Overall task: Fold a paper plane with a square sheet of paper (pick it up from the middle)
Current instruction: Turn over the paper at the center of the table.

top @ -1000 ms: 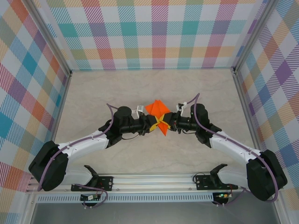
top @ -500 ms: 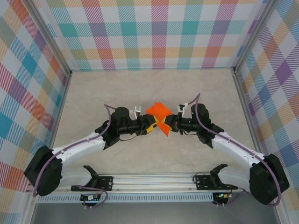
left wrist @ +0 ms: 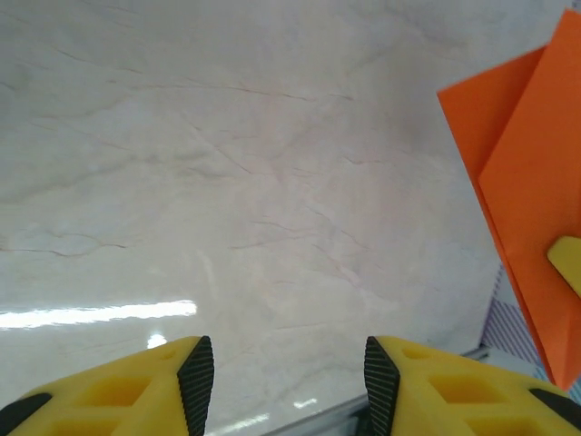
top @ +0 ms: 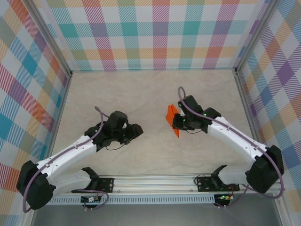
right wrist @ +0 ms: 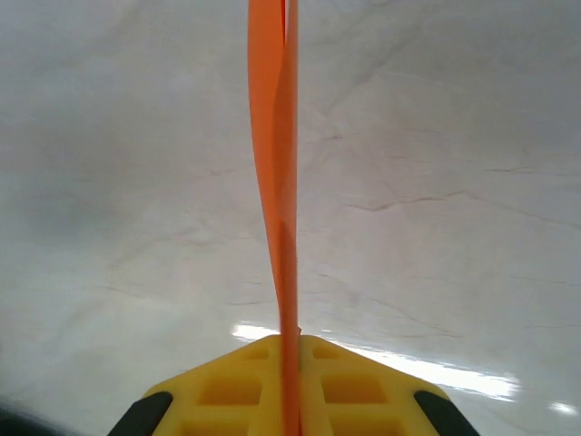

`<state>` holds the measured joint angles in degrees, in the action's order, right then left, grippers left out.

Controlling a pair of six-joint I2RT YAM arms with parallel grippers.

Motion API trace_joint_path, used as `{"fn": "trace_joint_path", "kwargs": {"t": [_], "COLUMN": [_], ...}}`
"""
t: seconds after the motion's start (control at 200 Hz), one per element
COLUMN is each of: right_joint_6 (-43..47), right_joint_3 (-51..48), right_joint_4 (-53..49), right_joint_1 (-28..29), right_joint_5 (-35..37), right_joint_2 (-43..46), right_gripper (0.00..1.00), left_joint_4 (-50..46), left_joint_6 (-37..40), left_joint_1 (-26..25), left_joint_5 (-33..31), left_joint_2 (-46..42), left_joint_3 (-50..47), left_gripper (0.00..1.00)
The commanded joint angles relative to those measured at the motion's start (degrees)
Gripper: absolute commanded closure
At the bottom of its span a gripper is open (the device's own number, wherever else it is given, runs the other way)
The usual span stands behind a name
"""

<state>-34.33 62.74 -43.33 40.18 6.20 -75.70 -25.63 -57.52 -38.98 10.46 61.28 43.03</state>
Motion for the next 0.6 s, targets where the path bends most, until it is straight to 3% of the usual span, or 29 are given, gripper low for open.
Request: {"fn": "trace_joint_path", "kwargs": {"t": [0.0, 0.095, 0.165, 0.325, 0.595], "right_joint_6": [9.1, 6.88, 4.09, -0.68, -6.03], "right_joint_3": [6.76, 11.36, 13.84, 18.17, 23.33], "right_joint_4": [-15.53, -20.97, -23.99, -27.01, -29.54], "right_joint_1": [6.36, 11.05, 13.4, 17.94, 25.36], "right_joint_5": [24.01, 35.31, 39.4, 42.34, 43.3], "right_joint_2": [-6.85, -14.44, -20.07, -30.59, -42.38], "right_gripper": [0.93, 0.93, 0.92, 0.92, 0.87], "left_joint_4": [-7.96, -11.45, -14.41, -22.2, -23.18], "left_joint_6": [2.59, 1.75, 0.9, -2.53, -4.69], "left_joint_1": [2.11, 3.68, 4.55, 6.31, 7.65], "left_joint_5": [-5.99, -9.78, -13.18, -20.6, -22.46], "left_joint_2": [-1.92, -3.96, -6.27, -11.41, -18.0], "left_joint_3": [1.69, 1.93, 1.81, 0.07, -3.96], "left_gripper": [0.5, 0.5, 0.49, 0.48, 0.46]}}
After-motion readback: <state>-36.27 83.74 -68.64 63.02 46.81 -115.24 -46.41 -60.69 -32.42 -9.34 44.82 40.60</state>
